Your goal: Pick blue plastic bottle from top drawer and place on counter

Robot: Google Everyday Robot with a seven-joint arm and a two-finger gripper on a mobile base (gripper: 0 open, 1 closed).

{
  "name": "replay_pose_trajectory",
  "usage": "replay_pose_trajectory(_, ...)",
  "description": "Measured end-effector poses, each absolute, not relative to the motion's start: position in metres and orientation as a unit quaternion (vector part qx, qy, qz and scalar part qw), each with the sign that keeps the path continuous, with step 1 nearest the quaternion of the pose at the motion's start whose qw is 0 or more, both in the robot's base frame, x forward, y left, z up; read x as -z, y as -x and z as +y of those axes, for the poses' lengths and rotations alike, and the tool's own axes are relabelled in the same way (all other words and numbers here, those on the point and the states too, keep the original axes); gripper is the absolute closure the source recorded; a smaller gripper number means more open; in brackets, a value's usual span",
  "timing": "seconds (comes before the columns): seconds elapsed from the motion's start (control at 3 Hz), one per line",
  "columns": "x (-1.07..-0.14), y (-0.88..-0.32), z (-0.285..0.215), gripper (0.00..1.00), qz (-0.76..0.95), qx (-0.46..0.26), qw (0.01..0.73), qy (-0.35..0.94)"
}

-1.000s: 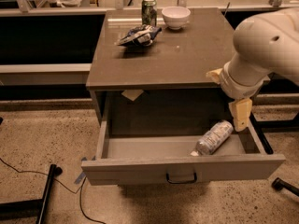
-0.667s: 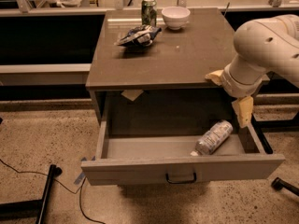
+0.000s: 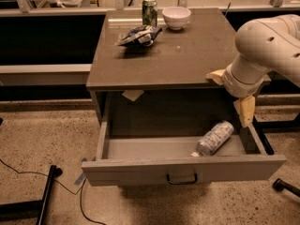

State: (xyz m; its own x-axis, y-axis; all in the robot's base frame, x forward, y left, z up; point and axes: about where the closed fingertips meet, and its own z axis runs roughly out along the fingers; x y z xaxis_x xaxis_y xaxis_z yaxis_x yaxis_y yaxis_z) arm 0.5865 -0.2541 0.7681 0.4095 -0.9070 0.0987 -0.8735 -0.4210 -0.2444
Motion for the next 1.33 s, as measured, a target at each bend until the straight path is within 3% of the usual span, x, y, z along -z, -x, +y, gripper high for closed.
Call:
replay_pose_trajectory(0.33,-0.781,-0.582,-0.262,0.03,0.523,0.128,0.1,0.837)
replay_pose_trajectory(0.67,-0.806,-0.566,-0.271,0.17,0.509,0.149,0.148,0.835)
replay_pose_trajectory(1.0,-0.806,-0.55,-0.283,0.14,0.509,0.152,0.144,0.835)
replay_pose_trajectory(1.33,-0.775,-0.547,-0.29,0.16,0.507,0.146,0.097,0.844)
